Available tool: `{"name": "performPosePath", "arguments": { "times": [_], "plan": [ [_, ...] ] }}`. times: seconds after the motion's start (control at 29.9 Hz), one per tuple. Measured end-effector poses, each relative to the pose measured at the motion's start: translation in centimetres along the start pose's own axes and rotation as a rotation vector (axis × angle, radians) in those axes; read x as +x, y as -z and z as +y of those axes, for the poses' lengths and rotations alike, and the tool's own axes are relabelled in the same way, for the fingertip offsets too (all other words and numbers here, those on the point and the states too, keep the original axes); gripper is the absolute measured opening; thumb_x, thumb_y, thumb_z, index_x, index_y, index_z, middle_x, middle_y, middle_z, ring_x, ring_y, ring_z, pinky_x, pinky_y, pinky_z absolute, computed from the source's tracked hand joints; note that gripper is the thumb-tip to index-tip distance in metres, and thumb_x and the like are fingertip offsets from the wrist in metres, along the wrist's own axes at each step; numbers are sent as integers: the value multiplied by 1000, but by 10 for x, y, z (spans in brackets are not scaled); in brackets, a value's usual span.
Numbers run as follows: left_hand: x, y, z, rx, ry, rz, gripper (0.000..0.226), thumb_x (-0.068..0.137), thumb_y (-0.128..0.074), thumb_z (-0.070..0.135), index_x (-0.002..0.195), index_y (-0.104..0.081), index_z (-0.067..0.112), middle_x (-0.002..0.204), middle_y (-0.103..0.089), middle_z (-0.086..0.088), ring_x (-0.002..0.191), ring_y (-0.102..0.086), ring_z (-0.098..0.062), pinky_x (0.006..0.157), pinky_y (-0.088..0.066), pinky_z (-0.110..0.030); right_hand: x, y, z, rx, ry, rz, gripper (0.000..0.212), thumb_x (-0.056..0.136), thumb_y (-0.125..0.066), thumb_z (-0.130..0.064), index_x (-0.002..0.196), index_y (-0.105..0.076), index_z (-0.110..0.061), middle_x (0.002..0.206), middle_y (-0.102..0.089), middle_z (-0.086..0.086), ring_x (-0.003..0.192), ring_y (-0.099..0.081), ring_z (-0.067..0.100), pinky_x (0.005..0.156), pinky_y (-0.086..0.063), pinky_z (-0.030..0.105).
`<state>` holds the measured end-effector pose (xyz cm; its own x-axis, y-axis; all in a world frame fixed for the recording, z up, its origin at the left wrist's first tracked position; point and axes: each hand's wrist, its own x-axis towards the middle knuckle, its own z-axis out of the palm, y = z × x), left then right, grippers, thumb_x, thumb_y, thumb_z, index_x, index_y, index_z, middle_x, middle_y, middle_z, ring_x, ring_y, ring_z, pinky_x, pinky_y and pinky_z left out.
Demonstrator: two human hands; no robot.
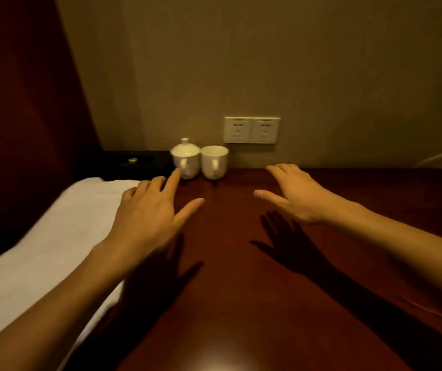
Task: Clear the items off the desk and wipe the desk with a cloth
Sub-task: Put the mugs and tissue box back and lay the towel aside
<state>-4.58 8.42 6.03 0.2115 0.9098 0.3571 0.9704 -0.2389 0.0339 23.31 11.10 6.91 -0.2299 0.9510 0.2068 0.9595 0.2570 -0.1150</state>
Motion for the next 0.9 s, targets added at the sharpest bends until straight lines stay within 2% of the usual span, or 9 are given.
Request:
{"name": "performPosePath", "arguments": {
  "times": [0.17,0.27,0.43,0.53,0.7,0.9],
  "plan": [
    [29,-20,94,-116,-232,16,91,79,-14,75,151,-13,20,133,-51,-10,118,-49,-31,92,-42,-44,-78,23,85,-59,-227,2,82,88,-39,-66,148,-26,-12,149,-36,10,137,-32,26,112,-31,41],
    [39,-33,152,-174,-363,-16,90,80,-12,75,152,-9,20,134,-49,-7,120,-48,-26,92,-41,-41,-123,31,127,-67,-362,-13,81,90,-39,-65,150,-23,-12,152,-32,10,141,-29,26,113,-28,41],
    [47,-52,257,-226,-570,-67,93,80,-8,79,152,-8,20,136,-47,-6,120,-48,-26,93,-42,-39,-205,46,195,-77,-549,-12,82,89,-43,-63,149,-26,-10,149,-36,12,136,-33,28,111,-32,40],
    [47,-60,323,-298,-704,-133,88,85,-20,74,152,-6,20,141,-43,-6,125,-44,-25,98,-39,-40,-253,58,231,-58,-673,-22,84,87,-46,-65,148,-26,-11,148,-38,11,134,-35,27,109,-35,41],
    [39,-75,429,-356,-898,-273,85,88,-34,69,151,-9,19,148,-35,-6,131,-38,-26,104,-36,-41,-321,69,277,-12,-781,-49,90,81,-61,-61,149,-26,-13,147,-39,8,133,-36,24,108,-35,37],
    [27,-99,526,-391,-1014,-366,87,85,-48,66,149,-16,16,148,-33,-7,130,-38,-26,104,-35,-41,-351,60,331,15,-758,-122,99,78,-70,-54,153,-15,-20,158,-21,2,144,-18,19,117,-21,33]
  ]
}}
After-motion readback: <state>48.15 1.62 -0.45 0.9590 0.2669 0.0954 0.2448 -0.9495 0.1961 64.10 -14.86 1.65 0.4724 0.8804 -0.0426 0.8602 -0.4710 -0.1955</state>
